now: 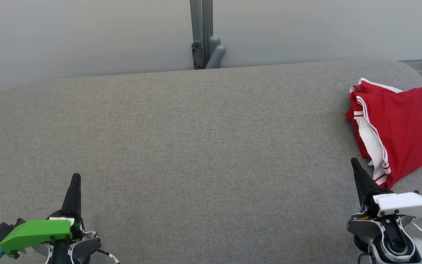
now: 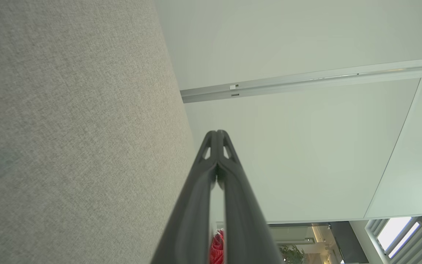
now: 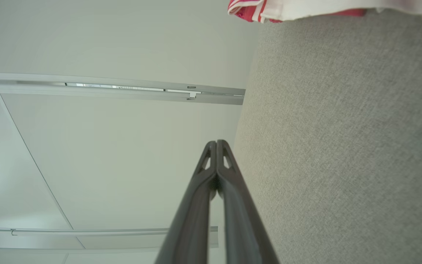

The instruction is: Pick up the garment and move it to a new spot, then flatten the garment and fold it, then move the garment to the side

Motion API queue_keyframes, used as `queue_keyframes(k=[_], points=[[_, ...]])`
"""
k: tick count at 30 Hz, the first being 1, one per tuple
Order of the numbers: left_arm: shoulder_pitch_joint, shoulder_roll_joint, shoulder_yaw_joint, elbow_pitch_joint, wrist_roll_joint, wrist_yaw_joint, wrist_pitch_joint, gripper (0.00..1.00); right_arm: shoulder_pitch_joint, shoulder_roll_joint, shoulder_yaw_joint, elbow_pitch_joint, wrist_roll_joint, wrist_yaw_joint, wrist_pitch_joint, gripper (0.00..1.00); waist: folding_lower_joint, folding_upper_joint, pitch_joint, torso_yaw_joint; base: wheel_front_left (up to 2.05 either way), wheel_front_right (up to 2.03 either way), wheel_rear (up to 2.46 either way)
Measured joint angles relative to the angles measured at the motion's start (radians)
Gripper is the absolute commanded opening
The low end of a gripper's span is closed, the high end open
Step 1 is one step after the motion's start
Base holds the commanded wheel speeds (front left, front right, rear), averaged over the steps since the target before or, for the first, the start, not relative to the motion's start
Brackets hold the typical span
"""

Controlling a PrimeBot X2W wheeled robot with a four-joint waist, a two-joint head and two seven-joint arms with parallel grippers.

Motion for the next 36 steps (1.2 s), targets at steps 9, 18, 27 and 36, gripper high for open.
queue_keyframes(k=[9, 18, 27, 36], points=[[-0.005, 0.001, 0.006, -0.009, -0.060, -0.001, 0.017, 0.00, 0.002, -0.001, -0.008, -0.012, 0.063, 0.000, 0.018, 0.00, 0.0000, 0.0000, -0.001, 0.005, 0.00, 0.00, 0.00], [-0.009, 0.001, 0.010, -0.016, -0.113, -0.004, 0.032, 0.00, 0.006, -0.001, -0.015, -0.023, 0.124, 0.000, 0.031, 0.00, 0.0000, 0.0000, -0.002, 0.010, 0.00, 0.00, 0.00], [-0.010, 0.002, 0.011, -0.018, -0.123, -0.005, 0.035, 0.00, 0.006, -0.001, -0.016, -0.025, 0.132, 0.000, 0.035, 0.00, 0.0000, 0.0000, -0.002, 0.011, 0.00, 0.00, 0.00], [-0.010, 0.002, 0.011, -0.018, -0.123, -0.005, 0.035, 0.00, 0.006, -0.001, -0.016, -0.025, 0.132, 0.000, 0.035, 0.00, 0.0000, 0.0000, -0.002, 0.011, 0.00, 0.00, 0.00]])
